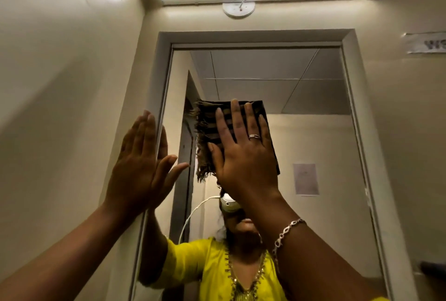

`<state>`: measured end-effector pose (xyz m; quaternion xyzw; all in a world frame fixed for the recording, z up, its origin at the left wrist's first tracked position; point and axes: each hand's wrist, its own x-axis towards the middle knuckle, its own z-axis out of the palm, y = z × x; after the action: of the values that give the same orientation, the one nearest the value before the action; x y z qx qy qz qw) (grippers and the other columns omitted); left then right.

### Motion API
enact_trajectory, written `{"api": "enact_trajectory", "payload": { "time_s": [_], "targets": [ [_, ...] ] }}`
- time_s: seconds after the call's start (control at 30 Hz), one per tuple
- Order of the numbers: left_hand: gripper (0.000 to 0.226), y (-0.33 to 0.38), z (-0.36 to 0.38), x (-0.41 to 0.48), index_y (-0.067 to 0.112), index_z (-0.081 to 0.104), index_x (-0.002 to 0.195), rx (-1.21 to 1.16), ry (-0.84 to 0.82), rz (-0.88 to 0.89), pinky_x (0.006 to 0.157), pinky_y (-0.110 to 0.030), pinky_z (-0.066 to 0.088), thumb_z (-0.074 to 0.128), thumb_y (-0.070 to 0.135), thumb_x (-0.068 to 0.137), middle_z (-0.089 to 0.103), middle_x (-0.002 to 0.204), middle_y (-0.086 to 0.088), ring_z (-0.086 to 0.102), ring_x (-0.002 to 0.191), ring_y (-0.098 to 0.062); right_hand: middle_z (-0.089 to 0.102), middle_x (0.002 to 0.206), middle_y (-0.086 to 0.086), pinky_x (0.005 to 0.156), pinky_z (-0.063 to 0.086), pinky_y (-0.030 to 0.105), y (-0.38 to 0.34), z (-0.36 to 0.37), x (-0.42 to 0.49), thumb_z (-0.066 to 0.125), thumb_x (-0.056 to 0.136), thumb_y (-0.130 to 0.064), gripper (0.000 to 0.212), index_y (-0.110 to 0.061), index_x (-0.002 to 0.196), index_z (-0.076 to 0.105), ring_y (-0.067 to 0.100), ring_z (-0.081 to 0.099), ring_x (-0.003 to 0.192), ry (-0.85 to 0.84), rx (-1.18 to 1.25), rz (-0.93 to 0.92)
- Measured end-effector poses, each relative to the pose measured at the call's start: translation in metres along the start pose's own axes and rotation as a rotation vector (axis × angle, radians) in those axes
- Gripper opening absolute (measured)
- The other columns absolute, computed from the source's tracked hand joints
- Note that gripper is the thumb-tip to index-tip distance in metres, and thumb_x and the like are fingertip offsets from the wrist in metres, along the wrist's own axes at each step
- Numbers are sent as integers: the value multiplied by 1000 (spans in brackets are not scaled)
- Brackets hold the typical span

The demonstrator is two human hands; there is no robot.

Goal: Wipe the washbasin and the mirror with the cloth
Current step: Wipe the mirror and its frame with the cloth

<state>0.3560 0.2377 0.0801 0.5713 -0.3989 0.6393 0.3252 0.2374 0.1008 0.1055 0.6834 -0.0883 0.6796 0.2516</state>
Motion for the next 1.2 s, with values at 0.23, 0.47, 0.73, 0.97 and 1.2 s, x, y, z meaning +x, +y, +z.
{"api": "enact_trajectory", "payload": {
  "time_s": [0.23,0.47,0.73,0.97,1.2],
  "targets": [
    [90,-5,2,1,-10,19,138,34,-19,16,113,-18,-3,9,65,91,20,147,-27,19,136,-37,23,153,10,112,12,44,52,-23,-20,10,95,-48,60,-20,144,27,30,16,142,-46,-79,29],
    [87,-32,27,-1,4,12,145,144,-80,-21,117,-31,0,26,65,86,5,155,-17,4,142,-30,19,154,10,114,10,43,101,-42,-32,14,95,-47,58,-20,145,24,28,13,143,-46,-149,42],
    [89,-71,72,1,5,18,145,314,-222,-148,114,-50,14,32,65,80,5,155,-15,5,142,-31,20,154,10,115,11,43,132,-53,-34,12,95,-48,59,-20,145,24,28,14,143,-30,-194,75],
    [88,-48,49,-8,6,14,146,181,-140,-88,116,-48,9,26,67,84,0,156,-13,0,143,-27,25,152,15,114,11,44,122,-50,-41,11,95,-47,59,-18,145,24,34,20,140,36,-210,170],
    [84,-5,10,-11,-2,15,142,-24,-15,-16,115,-20,0,17,65,90,15,150,-23,5,141,-23,26,151,18,113,12,47,92,-40,-46,23,93,-44,59,-15,144,27,36,21,139,64,-237,295]
  ]
}}
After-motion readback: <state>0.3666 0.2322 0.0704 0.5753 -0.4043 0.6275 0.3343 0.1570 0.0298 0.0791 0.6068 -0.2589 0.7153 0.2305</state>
